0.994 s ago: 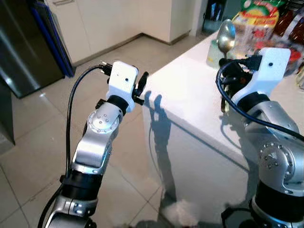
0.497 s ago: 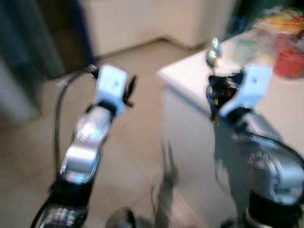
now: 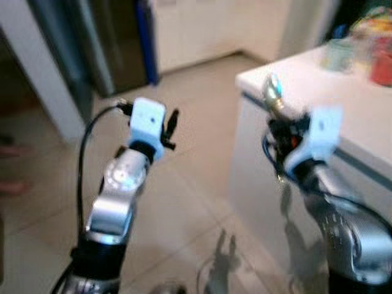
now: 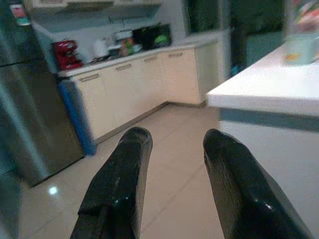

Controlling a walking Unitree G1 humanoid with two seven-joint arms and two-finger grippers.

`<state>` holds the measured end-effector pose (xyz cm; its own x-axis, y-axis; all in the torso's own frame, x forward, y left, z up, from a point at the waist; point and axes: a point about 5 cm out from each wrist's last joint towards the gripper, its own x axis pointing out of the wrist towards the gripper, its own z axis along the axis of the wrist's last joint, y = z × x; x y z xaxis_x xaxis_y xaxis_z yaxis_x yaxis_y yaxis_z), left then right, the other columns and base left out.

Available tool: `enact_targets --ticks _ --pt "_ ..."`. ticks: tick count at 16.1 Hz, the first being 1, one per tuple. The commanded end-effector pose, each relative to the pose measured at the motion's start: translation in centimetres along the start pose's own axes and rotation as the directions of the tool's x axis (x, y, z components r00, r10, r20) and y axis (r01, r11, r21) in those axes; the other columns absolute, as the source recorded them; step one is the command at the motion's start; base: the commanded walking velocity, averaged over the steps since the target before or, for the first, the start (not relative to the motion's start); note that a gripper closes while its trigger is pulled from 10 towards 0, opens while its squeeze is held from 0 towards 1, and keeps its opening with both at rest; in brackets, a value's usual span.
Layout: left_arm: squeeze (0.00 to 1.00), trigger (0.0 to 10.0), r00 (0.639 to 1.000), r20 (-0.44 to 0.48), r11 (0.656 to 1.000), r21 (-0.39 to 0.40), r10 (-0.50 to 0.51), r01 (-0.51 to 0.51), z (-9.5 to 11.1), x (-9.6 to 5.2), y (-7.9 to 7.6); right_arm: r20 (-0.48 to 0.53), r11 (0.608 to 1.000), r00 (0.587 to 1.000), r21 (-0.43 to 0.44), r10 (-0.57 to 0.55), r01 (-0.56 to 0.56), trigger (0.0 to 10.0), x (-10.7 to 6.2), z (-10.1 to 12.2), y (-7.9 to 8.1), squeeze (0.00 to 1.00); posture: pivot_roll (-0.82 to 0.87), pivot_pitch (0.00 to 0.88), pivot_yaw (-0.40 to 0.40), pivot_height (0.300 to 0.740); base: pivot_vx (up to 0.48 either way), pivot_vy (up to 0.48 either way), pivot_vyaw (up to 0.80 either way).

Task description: Setting the table

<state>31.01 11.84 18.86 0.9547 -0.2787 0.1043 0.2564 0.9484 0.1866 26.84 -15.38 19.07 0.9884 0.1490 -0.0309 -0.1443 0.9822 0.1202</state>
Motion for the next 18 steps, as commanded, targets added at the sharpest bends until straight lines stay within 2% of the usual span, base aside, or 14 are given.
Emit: enact_targets --ticks 1,3,6,9,18 --pt "0.00 10.0 1.000 -0.017 1.000 -0.003 0.024 -0.024 -0.3 -0.3 0.2 0.010 1.000 1.000 0.002 -0.026 0.026 10.0 0.0 -0.3 -0.2 0.00 -0.02 0.000 -0.009 0.740 0.000 0.000 0.00" --pt "0.00 10.0 0.999 -0.027 0.999 0.020 0.046 -0.046 -0.7 -0.4 0.3 0.000 0.999 0.999 0.003 -0.051 0.051 10.0 0.1 -0.7 -0.4 0.00 -0.02 0.000 -0.012 0.740 0.000 0.000 0.00" --pt "0.00 10.0 0.996 -0.030 0.997 0.017 0.079 -0.078 -0.7 -0.2 0.9 0.006 0.993 0.993 0.007 -0.120 0.120 10.0 0.0 -0.6 -1.2 0.00 -0.04 0.000 0.005 0.740 0.000 -0.100 -0.80" --pt "0.00 10.0 0.998 -0.020 0.997 0.032 0.068 -0.067 -0.4 0.5 0.5 0.052 0.983 0.984 -0.057 -0.173 0.176 10.0 -0.2 0.7 -2.1 0.00 -0.05 0.000 0.003 0.740 0.000 -0.437 -0.80" --pt "0.00 10.0 0.999 -0.007 0.998 0.045 0.039 -0.039 -0.2 0.8 0.1 0.053 0.972 0.973 -0.069 -0.223 0.226 10.0 -0.5 0.8 -2.3 0.00 -0.07 0.000 0.022 0.740 0.000 -0.451 -0.80"
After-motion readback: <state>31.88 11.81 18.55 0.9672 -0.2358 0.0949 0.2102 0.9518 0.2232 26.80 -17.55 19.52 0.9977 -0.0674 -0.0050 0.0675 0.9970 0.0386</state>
